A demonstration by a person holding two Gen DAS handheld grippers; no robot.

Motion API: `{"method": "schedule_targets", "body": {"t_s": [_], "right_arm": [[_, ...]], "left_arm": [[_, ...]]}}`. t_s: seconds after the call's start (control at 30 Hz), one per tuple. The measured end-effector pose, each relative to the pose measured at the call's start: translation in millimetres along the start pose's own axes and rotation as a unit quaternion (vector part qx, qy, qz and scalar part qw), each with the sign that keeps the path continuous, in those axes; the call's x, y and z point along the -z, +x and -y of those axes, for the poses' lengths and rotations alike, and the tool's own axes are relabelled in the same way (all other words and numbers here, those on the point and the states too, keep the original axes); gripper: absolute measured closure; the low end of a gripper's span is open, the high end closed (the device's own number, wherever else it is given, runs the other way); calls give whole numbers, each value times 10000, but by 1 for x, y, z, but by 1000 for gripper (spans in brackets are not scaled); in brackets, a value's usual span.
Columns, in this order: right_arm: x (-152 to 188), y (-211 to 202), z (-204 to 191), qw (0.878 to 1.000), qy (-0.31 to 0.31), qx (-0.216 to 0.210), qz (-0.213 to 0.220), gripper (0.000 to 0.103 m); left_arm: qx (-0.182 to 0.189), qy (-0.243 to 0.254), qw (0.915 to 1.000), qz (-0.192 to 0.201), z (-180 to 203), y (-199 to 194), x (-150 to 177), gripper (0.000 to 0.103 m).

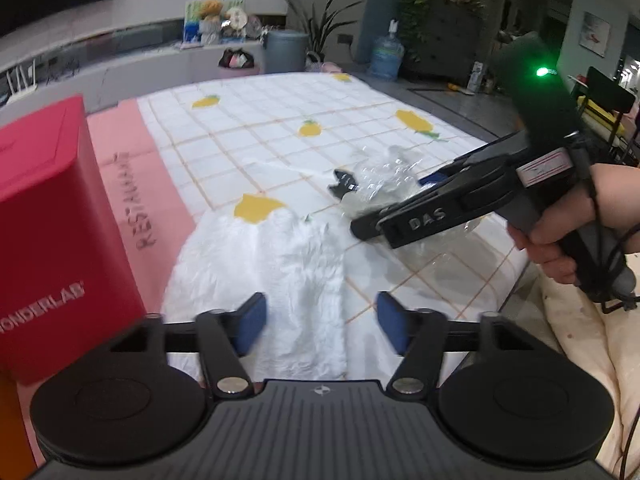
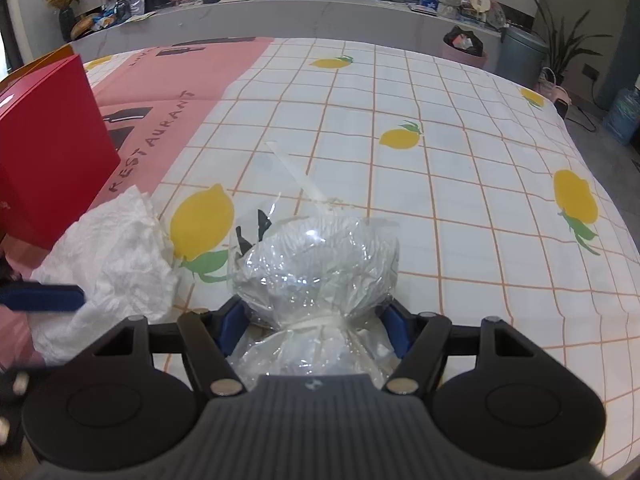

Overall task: Organize soft objects
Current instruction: 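Grasp the white cloth with the left gripper while the right gripper grasps the plastic bundle, then lift and carry the white cloth and plastic bundle to the shoebox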

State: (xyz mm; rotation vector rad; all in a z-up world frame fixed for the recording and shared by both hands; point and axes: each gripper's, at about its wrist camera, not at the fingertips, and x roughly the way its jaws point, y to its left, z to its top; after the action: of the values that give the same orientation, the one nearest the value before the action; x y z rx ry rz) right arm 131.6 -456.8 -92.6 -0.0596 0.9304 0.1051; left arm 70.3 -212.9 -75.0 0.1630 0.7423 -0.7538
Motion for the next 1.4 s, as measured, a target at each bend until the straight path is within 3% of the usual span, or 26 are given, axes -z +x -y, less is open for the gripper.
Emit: {"method": "schedule_targets", "body": {"t_s": [0.03, 0.13, 0.3, 0.5, 0.57, 0.63, 0.73, 0.83, 0.9, 0.93, 0.97, 1.07, 1.23, 1.4], "right_arm": [[0, 0, 0, 10000, -13, -9, -5, 35], [0, 1, 0, 10000, -23, -9, 5, 35], [0, 1, -1, 10000, -24, -22, -1, 34], [0, 1, -1, 10000, -33, -45, 5, 33], [-1, 2, -1, 10000, -46, -59, -11, 32], [-1, 2, -1, 10000, -51, -66, -16, 32], [0, 2, -1, 10000, -43, -58, 5, 32], [0, 1, -1, 10000, -42, -59, 5, 32], [0, 1, -1, 10000, -41, -60, 4, 32], [0, 1, -1, 10000, -41, -60, 6, 32], [0, 1, -1, 10000, -44, -63, 8, 32], [1, 1, -1, 10000, -51, -69, 20, 32], [1, 1, -2, 10000, -67, -72, 9, 33], [1, 0, -3, 9999, -121, -95, 23, 36]], "left_arm": [[-51, 31, 10000, 65, 2, -1, -1, 14], [-298, 366, 9989, -31, 9, 3, -5, 8], [-665, 1154, 9885, -720, 9, 32, -11, 7], [-716, 1488, 9811, -1009, 8, 48, -25, 9], [-854, 1615, 9790, -903, 12, 54, -26, 4], [-850, 1494, 9821, -777, 7, 57, -27, 1], [-609, 664, 9930, -764, -5, 64, -30, 0], [-801, 382, 9953, -384, 0, 60, -19, 1], [-880, 145, 9958, -181, 3, 54, -10, 9], [-939, 127, 9954, -135, 6, 50, -8, 20], [-1003, 46, 9949, -85, 6, 45, -6, 38], [-1107, -189, 9937, -16, 3, 30, 0, 71], [-1091, 106, 9940, 24, 3, 19, 8, 79], [-1527, 729, 9848, 396, 23, 14, 17, 84]]}}
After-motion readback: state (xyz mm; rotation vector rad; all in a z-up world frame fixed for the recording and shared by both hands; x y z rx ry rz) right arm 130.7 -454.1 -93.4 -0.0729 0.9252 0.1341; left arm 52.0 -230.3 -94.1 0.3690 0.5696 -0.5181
